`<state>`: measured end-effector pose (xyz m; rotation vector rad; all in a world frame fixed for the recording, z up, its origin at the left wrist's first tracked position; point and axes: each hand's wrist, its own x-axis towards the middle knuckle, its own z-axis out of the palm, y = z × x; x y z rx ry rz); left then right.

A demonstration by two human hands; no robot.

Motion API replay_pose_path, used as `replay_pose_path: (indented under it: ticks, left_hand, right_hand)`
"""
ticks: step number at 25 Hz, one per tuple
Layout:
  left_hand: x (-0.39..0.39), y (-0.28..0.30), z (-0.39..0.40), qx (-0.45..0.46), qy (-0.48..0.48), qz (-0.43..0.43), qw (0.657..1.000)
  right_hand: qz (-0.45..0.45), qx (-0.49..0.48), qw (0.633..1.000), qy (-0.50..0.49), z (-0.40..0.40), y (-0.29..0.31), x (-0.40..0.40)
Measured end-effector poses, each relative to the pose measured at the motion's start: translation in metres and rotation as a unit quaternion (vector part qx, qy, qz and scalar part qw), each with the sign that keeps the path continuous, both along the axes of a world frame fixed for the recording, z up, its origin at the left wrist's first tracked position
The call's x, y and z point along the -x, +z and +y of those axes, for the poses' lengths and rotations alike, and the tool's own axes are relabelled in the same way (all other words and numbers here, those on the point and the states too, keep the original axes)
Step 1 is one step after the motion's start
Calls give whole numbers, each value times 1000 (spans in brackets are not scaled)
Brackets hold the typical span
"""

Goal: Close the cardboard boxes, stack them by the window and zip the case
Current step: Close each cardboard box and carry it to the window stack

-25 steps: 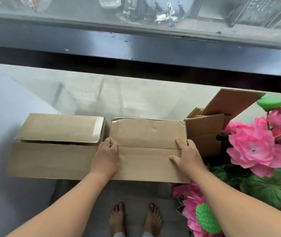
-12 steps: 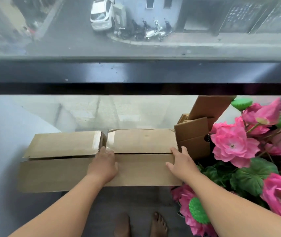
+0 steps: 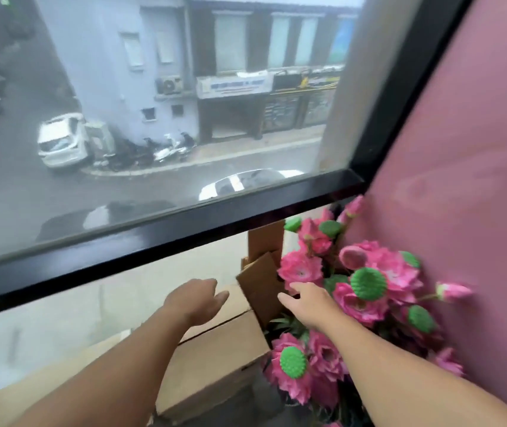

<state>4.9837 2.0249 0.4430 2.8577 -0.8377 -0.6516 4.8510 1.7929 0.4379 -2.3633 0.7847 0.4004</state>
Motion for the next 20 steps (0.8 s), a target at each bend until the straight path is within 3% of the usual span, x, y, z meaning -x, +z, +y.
replay_pose_path:
  ticks: [3, 8, 13, 17, 20]
  left_hand:
    - [11, 40, -43, 23, -115, 0, 993]
    - [77, 83, -136, 23, -299, 16, 954]
    - [210, 112, -239, 50, -451, 25, 891]
    - [333, 114, -296, 51, -464, 97, 879]
    - [445, 112, -325, 49, -527, 104, 842]
  right_hand:
    - [-14, 14, 996, -86, -11, 40, 58]
    - [-32, 26, 968, -247, -35, 82, 183]
    - [-61, 20, 903, -424, -54, 101, 349]
    - [-65, 19, 846, -529, -50, 98, 477]
    - [-73, 19, 798, -598, -40, 94, 583]
